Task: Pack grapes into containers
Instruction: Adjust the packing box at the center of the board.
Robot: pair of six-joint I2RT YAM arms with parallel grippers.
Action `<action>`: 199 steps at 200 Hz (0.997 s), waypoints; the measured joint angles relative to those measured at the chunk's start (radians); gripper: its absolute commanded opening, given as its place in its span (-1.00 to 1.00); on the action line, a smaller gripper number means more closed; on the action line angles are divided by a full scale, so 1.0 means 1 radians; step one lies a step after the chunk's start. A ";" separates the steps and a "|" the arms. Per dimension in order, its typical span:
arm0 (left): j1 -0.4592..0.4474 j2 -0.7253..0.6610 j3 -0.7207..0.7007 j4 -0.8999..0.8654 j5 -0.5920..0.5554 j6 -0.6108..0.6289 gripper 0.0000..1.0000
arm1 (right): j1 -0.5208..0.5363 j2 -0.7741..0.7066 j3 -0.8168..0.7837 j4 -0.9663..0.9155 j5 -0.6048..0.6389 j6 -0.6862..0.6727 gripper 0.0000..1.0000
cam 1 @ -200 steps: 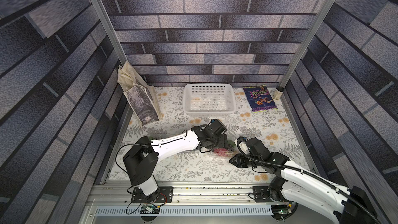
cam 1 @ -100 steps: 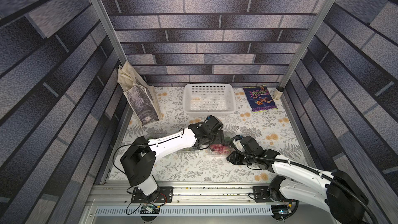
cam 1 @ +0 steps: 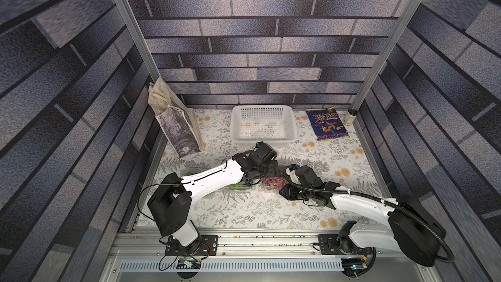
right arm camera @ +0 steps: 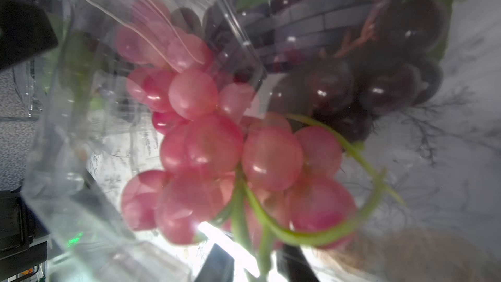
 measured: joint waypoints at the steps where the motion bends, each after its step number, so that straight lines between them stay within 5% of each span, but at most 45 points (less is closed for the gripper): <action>1: 0.000 0.000 0.000 0.000 0.000 0.000 0.56 | 0.000 0.001 0.000 0.000 0.000 0.000 -0.47; 57: 0.006 0.000 0.002 -0.001 0.000 0.011 0.56 | 0.000 -0.026 0.009 -0.007 0.004 -0.012 -0.44; 165: -0.051 0.119 0.147 -0.060 -0.009 0.068 0.55 | -0.006 -0.492 -0.102 -0.363 0.100 0.032 -0.37; 199: -0.076 0.157 0.198 -0.083 -0.014 0.091 0.55 | -0.110 -0.567 -0.151 -0.368 0.051 0.075 -0.37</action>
